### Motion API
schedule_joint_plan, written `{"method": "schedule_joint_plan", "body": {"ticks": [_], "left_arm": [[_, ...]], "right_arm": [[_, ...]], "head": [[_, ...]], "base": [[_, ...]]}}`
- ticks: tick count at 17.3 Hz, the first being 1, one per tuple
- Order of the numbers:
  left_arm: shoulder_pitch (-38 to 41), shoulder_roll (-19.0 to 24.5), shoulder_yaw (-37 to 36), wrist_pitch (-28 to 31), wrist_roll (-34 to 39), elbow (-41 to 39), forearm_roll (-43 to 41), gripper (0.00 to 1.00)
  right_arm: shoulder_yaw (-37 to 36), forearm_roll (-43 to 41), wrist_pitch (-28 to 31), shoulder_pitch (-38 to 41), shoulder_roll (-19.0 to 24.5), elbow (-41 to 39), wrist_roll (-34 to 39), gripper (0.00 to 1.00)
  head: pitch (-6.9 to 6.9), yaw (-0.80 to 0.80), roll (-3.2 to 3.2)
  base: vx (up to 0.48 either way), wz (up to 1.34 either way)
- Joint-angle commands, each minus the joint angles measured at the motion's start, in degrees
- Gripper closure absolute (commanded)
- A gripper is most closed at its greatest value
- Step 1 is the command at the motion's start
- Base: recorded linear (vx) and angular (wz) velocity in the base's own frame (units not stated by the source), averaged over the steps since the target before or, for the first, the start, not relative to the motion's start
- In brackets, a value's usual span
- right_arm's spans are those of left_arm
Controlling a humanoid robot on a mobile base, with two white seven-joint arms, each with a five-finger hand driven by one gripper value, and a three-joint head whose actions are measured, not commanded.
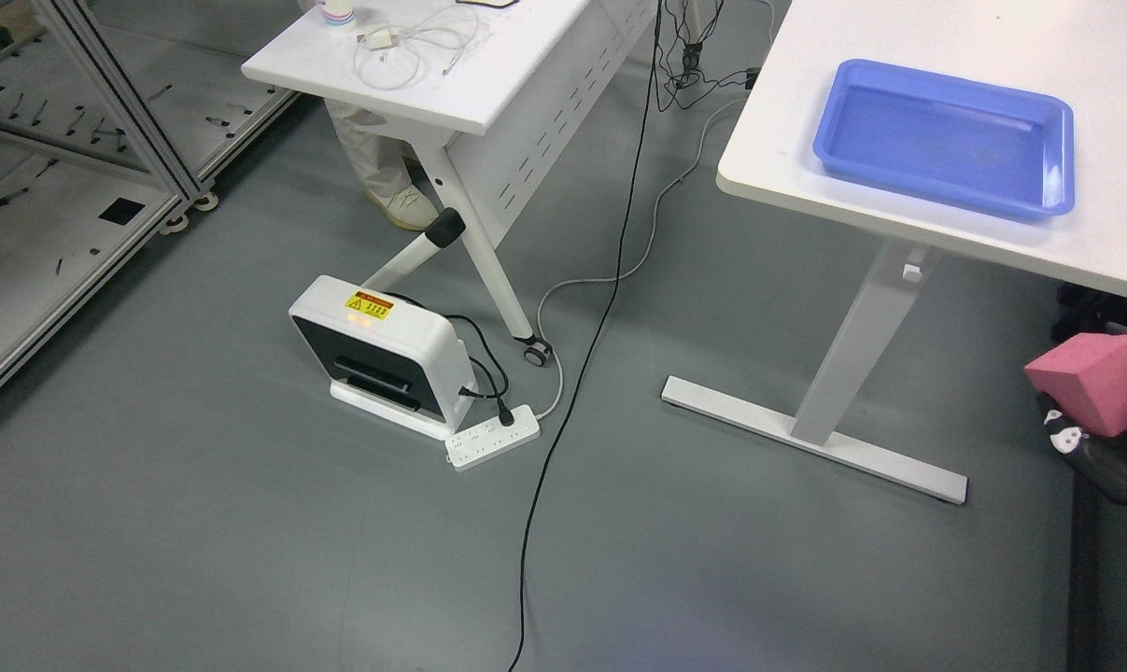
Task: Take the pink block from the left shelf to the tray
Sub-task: 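Turn and drive toward the blue tray on the white table, holding the cube, then lower the pink cube into the blue tray and open the right hand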
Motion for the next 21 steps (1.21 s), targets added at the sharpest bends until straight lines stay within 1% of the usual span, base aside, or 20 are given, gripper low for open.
{"method": "schedule_joint_plan", "body": {"ticks": [1,9,14,15,17,18,21], "left_arm": [[-1.7,1.0,0.0,-0.1,0.0,-1.0,-0.1,0.00],[-1.7,1.0,0.0,-0.1,0.0,-1.0,-0.1,0.00],[-1.7,1.0,0.0,-0.1,0.0,-1.0,-0.1,0.00],[-1.7,1.0,0.0,-0.1,0.0,-1.0,-0.1,0.00],[-1.7,1.0,0.0,-0.1,0.0,-1.0,-0.1,0.00],[-1.7,1.0,0.0,-0.1,0.0,-1.0,-0.1,0.00],[-1.7,1.0,0.0,-0.1,0.0,-1.0,-0.1,0.00]], "right_arm": [[0.2,0.0,0.0,0.2,0.1,0.1,0.1,0.97],[0.3,0.1,0.0,-0.1,0.1,0.1,0.2,0.97],[2.3,0.1,0.0,0.0,0.0,0.1,0.7,0.97],[2.8,0.1,0.2,0.0,0.0,0.1,2.2,0.96],[3.9,0.1,0.5,-0.2,0.1,0.1,9.0,0.96],[4.1,0.1,0.6,-0.3,0.1,0.1,11.0,0.96],[4.2,0.1,0.8,-0.3,0.2,0.1,11.2,0.96]], "head": [[0.00,0.00,0.00],[0.00,0.00,0.00],[0.00,0.00,0.00],[0.00,0.00,0.00],[0.00,0.00,0.00],[0.00,0.00,0.00],[0.00,0.00,0.00]], "base": [[0.398,-0.08],[0.421,-0.09],[0.359,-0.07],[0.334,-0.05],[0.271,-0.08],[0.268,-0.09],[0.261,-0.09]]}}
